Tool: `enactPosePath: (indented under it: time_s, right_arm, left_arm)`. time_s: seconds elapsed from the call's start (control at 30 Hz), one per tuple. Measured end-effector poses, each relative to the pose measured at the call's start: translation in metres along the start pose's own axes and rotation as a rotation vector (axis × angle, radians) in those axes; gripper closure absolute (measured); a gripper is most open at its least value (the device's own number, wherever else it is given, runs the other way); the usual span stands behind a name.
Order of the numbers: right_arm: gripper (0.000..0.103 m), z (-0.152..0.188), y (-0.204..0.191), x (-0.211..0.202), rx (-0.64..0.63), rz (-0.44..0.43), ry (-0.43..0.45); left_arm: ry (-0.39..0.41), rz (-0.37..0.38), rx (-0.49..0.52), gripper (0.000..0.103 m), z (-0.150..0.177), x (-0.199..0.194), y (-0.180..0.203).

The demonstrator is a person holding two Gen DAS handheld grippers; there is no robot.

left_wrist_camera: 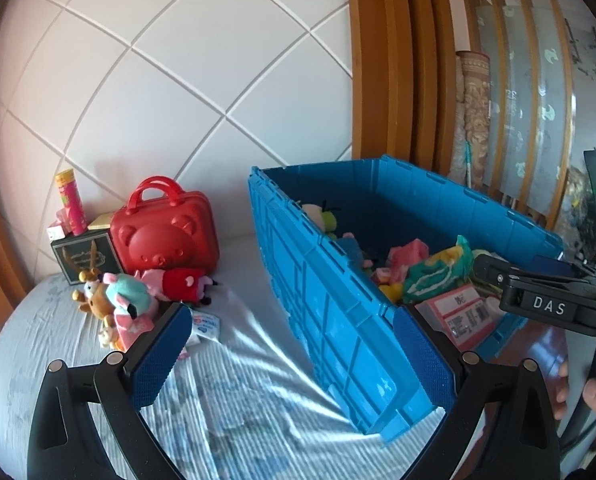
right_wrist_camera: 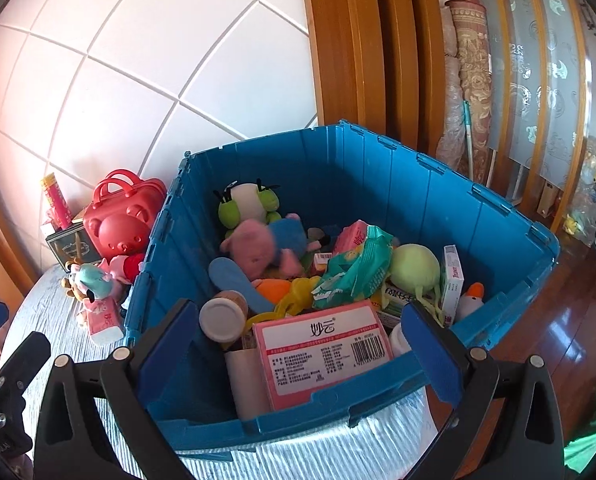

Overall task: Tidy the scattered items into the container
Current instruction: 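Move both open tools back over the remaining toys on the bed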

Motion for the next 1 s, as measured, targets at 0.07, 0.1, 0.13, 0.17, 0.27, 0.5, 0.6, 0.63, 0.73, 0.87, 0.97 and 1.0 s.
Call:
enactPosePath:
  time_s: [0.07,0.1,0.13,0.17,0.27,0.5,0.6,0.63,0.73,0.87,0.97,1.0]
  right_arm:
    - [0.000,0.001,0.000,-0.002,0.003,0.008,-0.001]
    - [0.000,0.001,0.000,-0.004,0.004,0.012,-0.001]
    - [0.000,0.002,-0.001,-0.005,0.005,0.015,-0.001]
    - [0.000,0.002,-0.002,-0.006,0.004,0.018,-0.001]
    - [0.000,0.002,-0.010,-0.008,-0.001,0.020,0.001]
    - [0.000,0.004,-0.046,-0.012,-0.024,0.009,-0.002]
    - [0.000,0.004,-0.071,-0.018,-0.041,0.000,0.010]
    - [0.000,0.005,-0.082,-0.020,-0.050,-0.006,0.015]
    - [0.000,0.007,-0.114,-0.028,-0.071,-0.024,0.034]
    - [0.000,0.009,-0.164,-0.034,-0.100,-0.070,0.066]
    - [0.000,0.016,-0.203,-0.034,-0.128,-0.121,0.076]
    - [0.000,0.019,-0.216,-0.031,-0.140,-0.137,0.070]
  left_arm:
    - [-0.001,0.007,0.000,0.001,0.000,-0.001,-0.001]
    - [-0.002,0.009,-0.002,0.001,0.000,-0.001,-0.002]
    - [-0.002,0.011,-0.004,0.001,0.001,-0.001,-0.003]
    - [-0.002,0.012,-0.006,0.001,0.001,-0.002,-0.006]
    - [-0.003,0.010,-0.016,0.001,0.002,-0.004,-0.017]
    - [-0.014,-0.019,-0.054,0.001,0.009,-0.010,-0.063]
    - [-0.019,-0.038,-0.067,0.001,0.014,-0.014,-0.092]
    - [-0.022,-0.047,-0.070,0.001,0.017,-0.015,-0.104]
    - [-0.032,-0.072,-0.089,0.001,0.027,-0.019,-0.141]
    - [-0.073,-0.126,-0.121,0.001,0.049,-0.016,-0.201]
    - [-0.120,-0.184,-0.162,0.001,0.070,-0.007,-0.249]
    - [-0.141,-0.205,-0.181,0.001,0.077,-0.003,-0.264]
Point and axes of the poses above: each gripper's, at about its wrist camera, not at the fingertips, and x roughly the way its jaws point, y to its right, z to its underside, the point moved 8 cm from there along x, roughly the way its jaws point, and after that the axes turned 6 degrees about -x, right-handed, at the moved point
